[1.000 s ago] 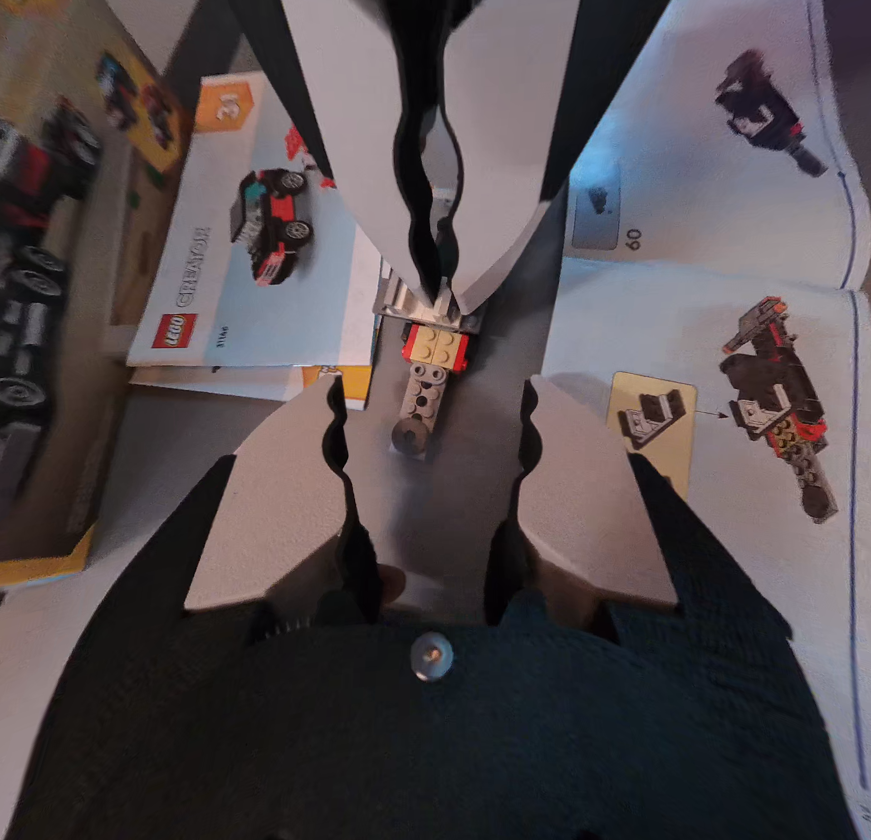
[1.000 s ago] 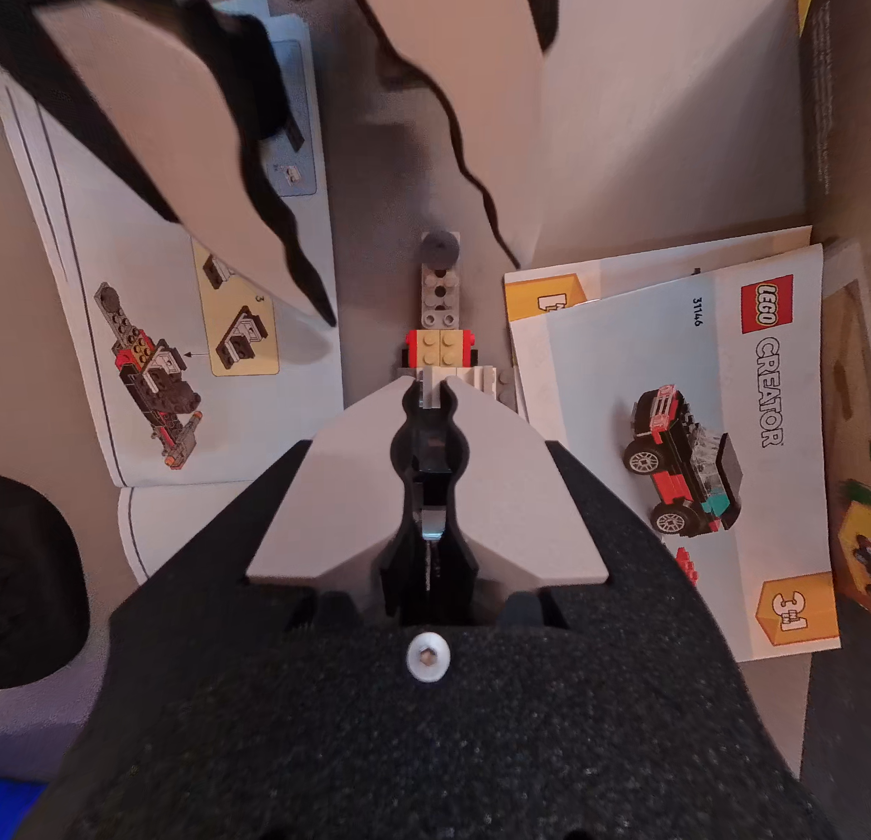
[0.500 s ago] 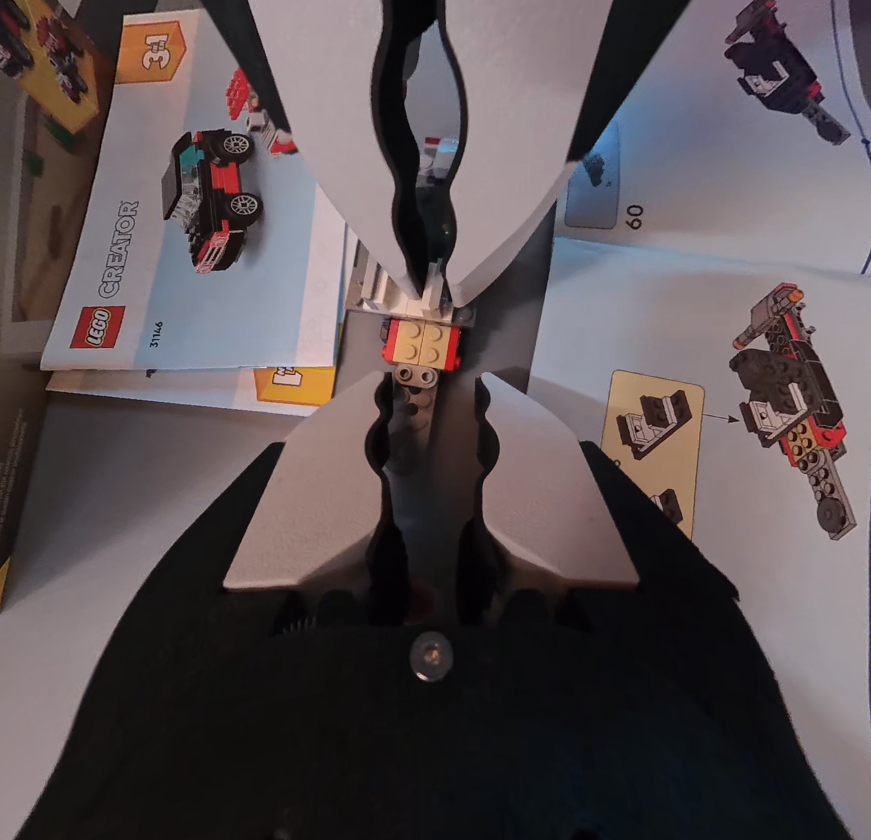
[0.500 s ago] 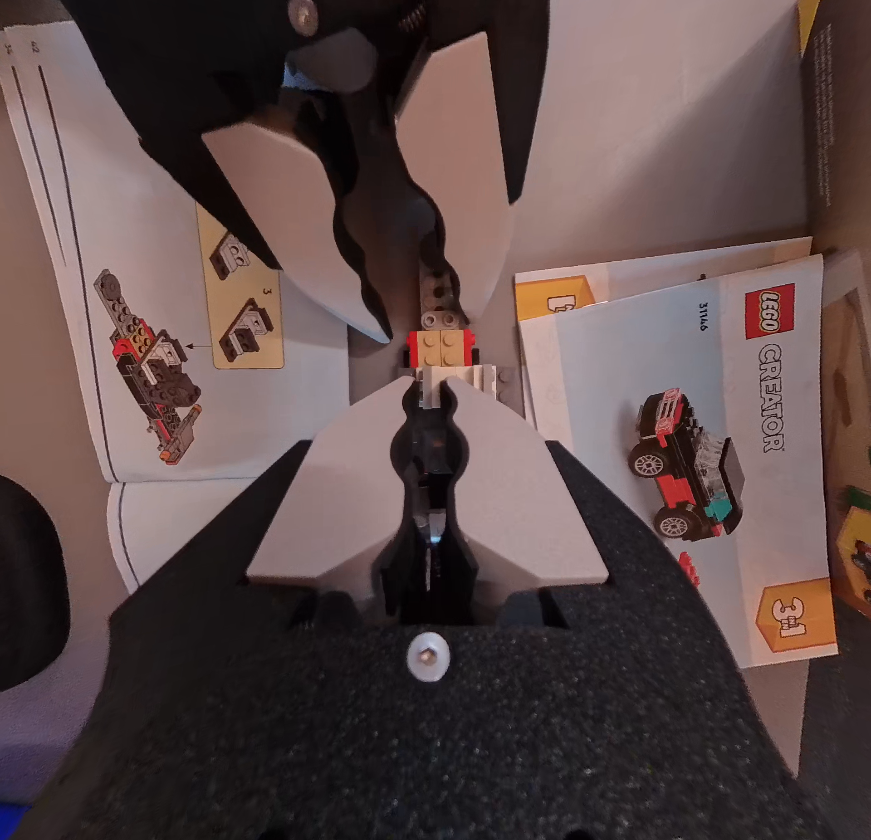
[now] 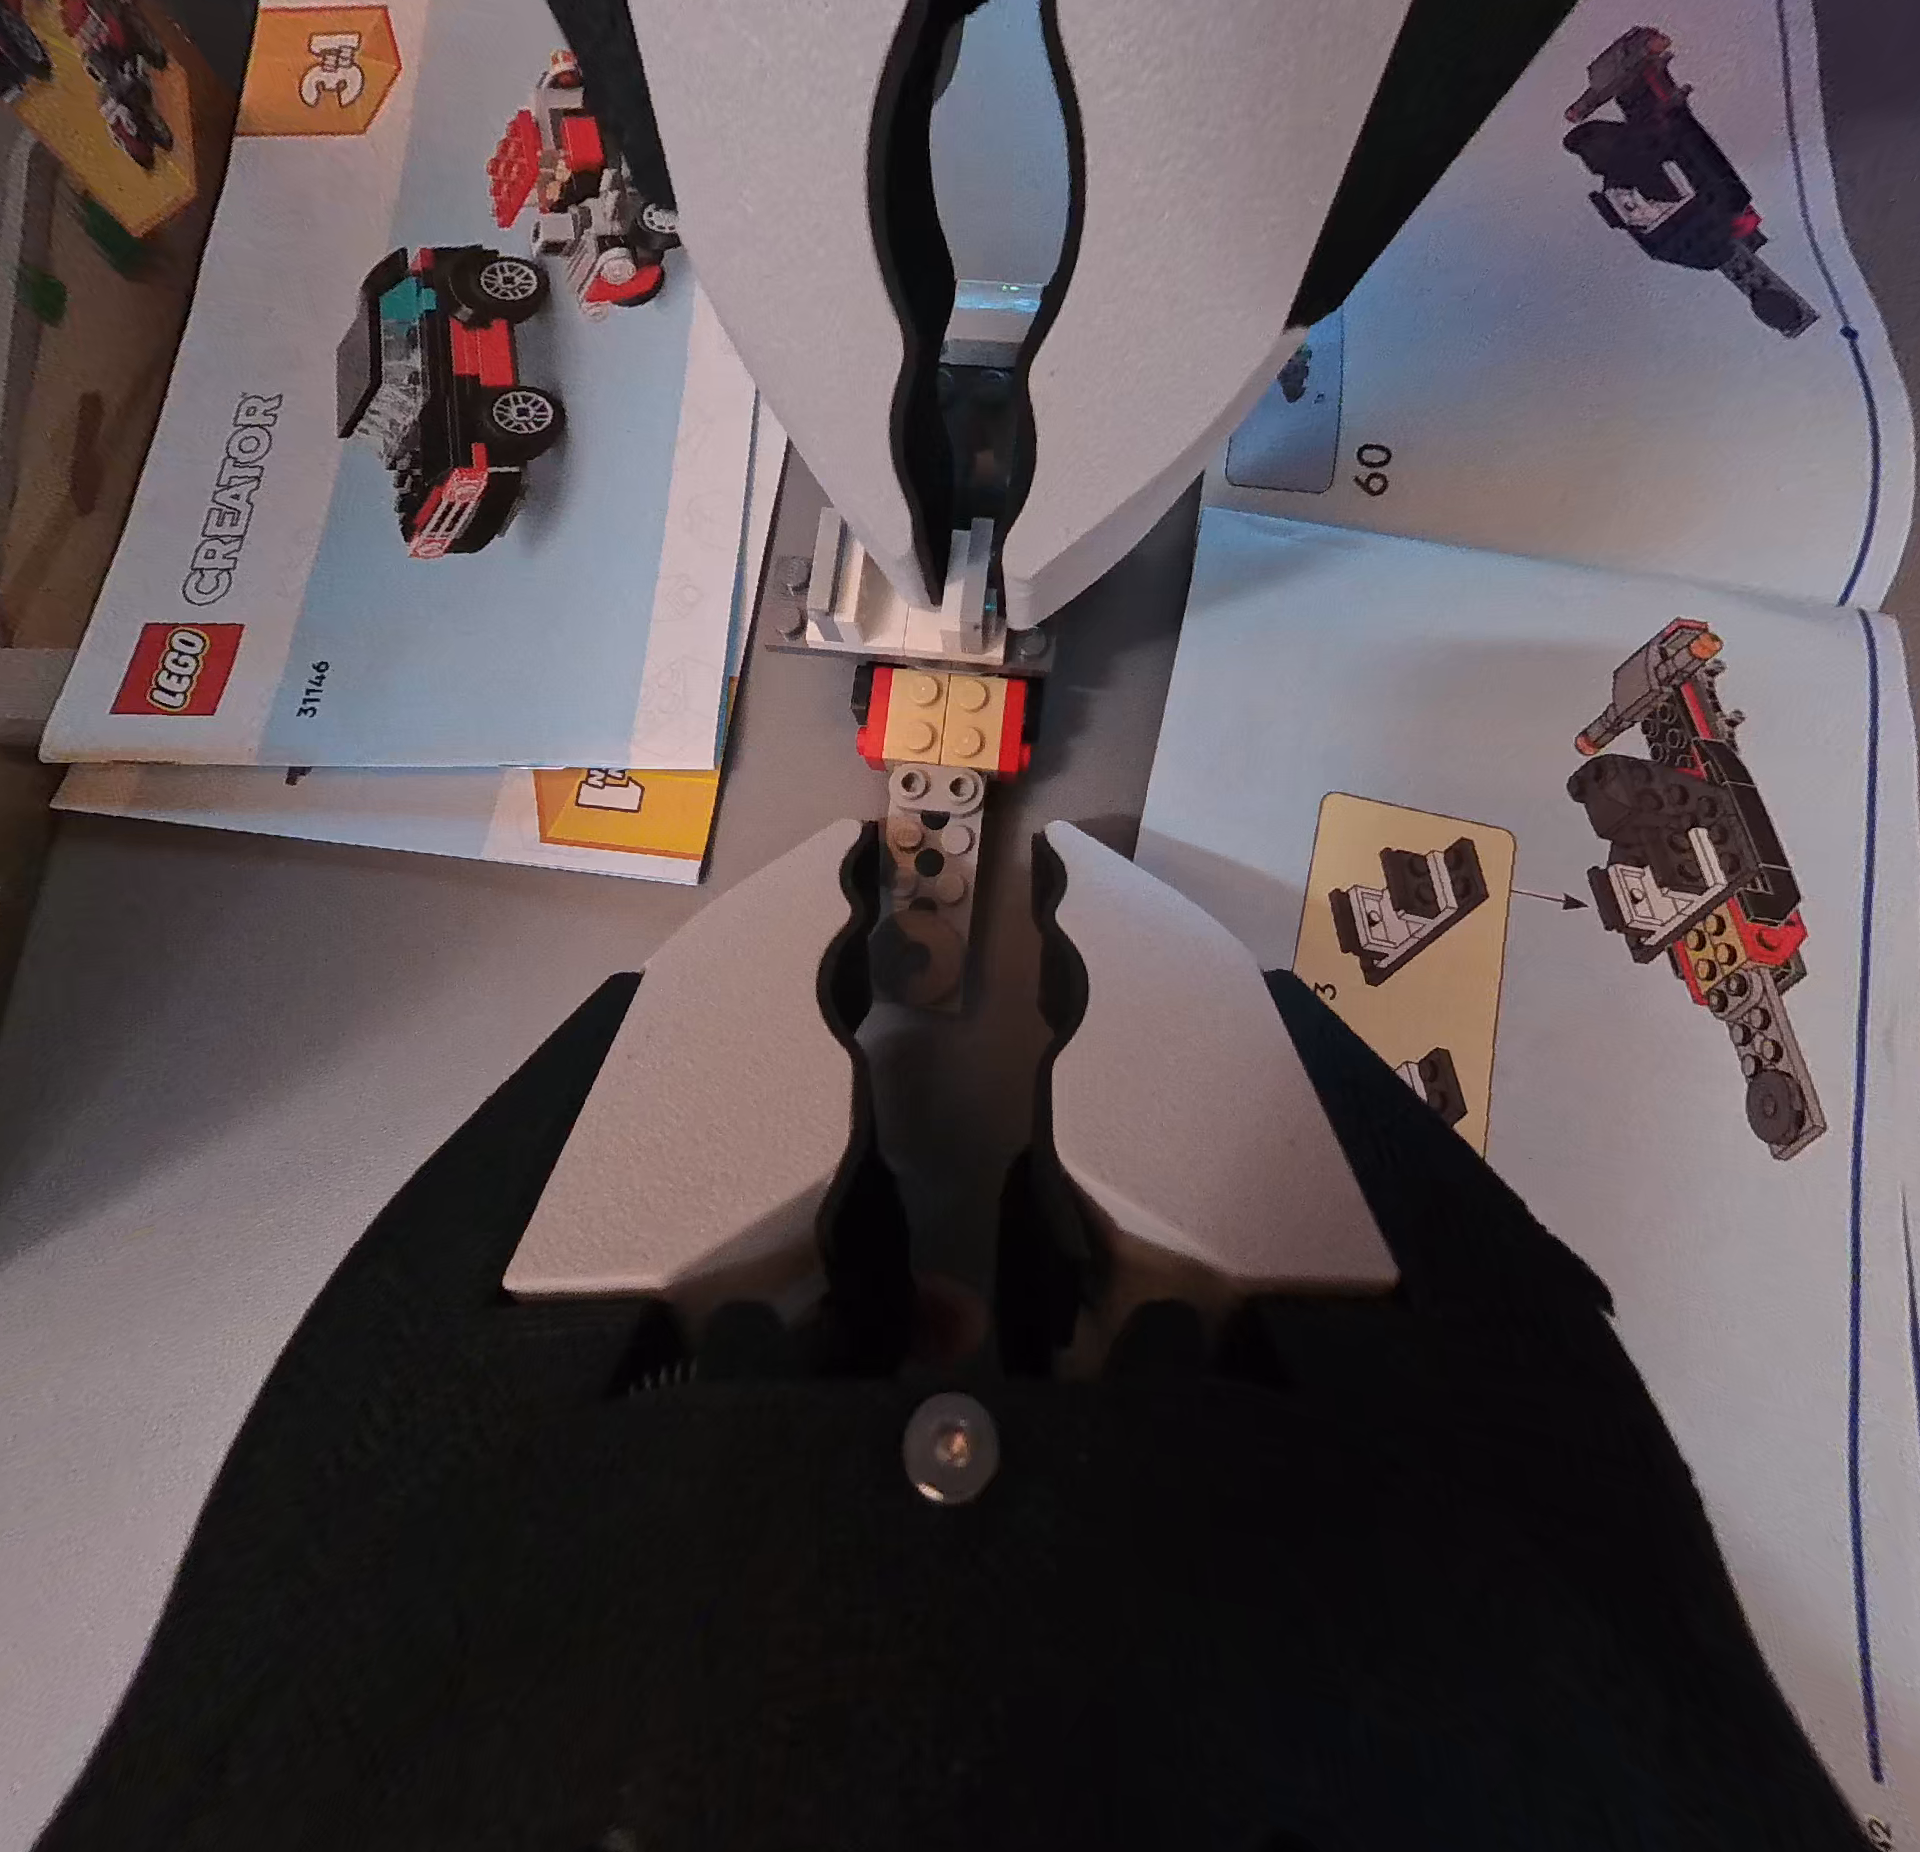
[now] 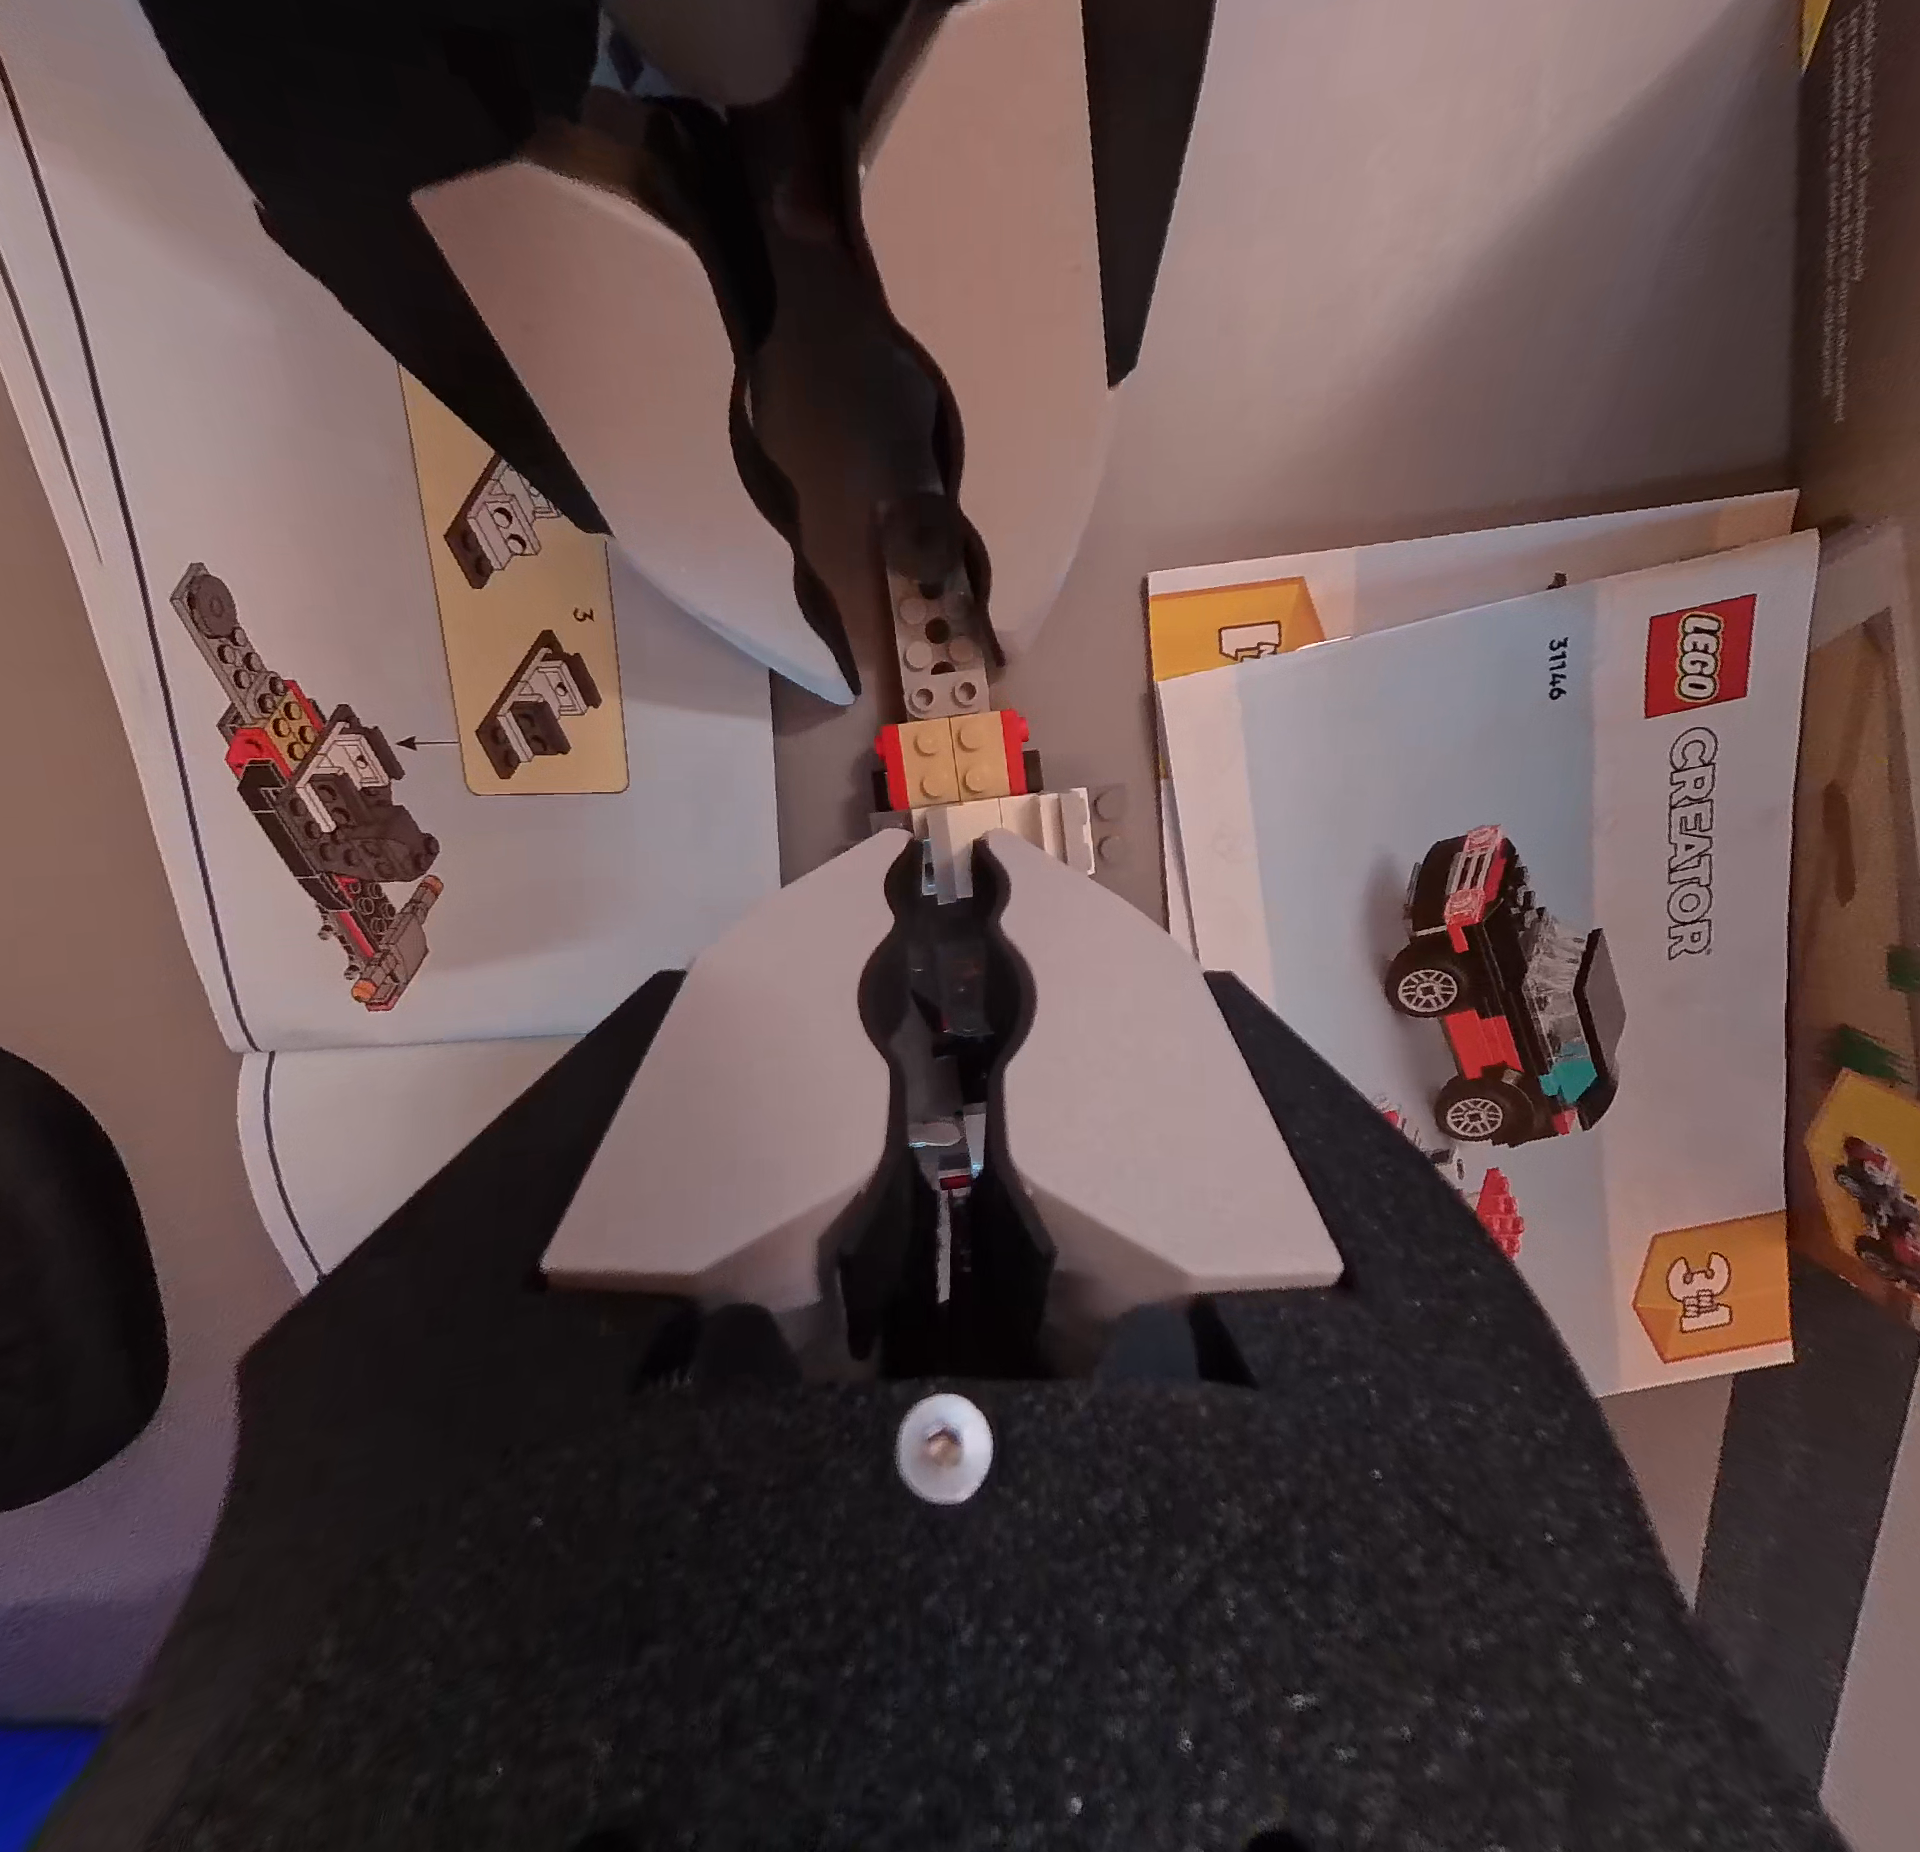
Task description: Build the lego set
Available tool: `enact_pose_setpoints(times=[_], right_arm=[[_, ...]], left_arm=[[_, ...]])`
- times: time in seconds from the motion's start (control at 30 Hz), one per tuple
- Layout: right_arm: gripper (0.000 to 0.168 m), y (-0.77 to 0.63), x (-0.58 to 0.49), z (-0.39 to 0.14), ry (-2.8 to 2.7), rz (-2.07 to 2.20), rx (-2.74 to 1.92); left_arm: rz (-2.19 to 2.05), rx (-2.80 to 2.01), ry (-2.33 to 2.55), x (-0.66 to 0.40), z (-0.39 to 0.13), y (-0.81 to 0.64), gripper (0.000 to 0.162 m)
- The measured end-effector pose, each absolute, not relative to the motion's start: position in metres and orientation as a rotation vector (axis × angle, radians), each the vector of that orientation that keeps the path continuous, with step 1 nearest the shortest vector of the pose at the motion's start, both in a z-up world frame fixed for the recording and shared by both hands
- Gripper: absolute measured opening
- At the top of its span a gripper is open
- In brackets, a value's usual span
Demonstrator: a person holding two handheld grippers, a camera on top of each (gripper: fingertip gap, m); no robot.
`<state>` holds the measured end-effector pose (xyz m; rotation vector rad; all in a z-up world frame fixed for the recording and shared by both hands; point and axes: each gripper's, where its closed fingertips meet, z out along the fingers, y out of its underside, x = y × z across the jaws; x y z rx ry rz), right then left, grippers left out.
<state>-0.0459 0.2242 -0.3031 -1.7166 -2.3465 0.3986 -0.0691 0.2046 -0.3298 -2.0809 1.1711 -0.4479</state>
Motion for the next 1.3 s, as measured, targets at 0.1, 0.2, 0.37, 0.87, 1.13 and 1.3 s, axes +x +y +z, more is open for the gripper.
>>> enact_pose_setpoints(times=[0.1,0.2,0.37,0.87,1.13,1.3], right_arm=[[0.009,0.2244,-0.0453,-0.3033,-2.356,0.374,-1.698],[0.009,0.2236,-0.0450,-0.3029,-2.377,0.343,-1.669],[0.009,0.2252,-0.0435,-0.3032,-2.411,0.315,-1.604],[0.009,0.2249,-0.0413,-0.3035,-2.439,0.340,-1.596],[0.008,0.2229,-0.0410,-0.3030,-2.444,0.323,-1.625],[0.008,0.2213,-0.0407,-0.3031,-2.447,0.301,-1.631]], left_arm=[[-0.450,-2.081,1.168,-0.0689,-0.3298,0.2045,0.028],[-0.453,-2.081,1.165,-0.0690,-0.3297,0.2044,0.028],[-0.463,-2.080,1.163,-0.0684,-0.3298,0.2040,0.026],[-0.504,-2.090,1.144,-0.0674,-0.3303,0.2022,0.023],[-0.513,-2.100,1.128,-0.0672,-0.3304,0.2022,0.022],[-0.513,-2.101,1.125,-0.0672,-0.3304,0.2021,0.022]])
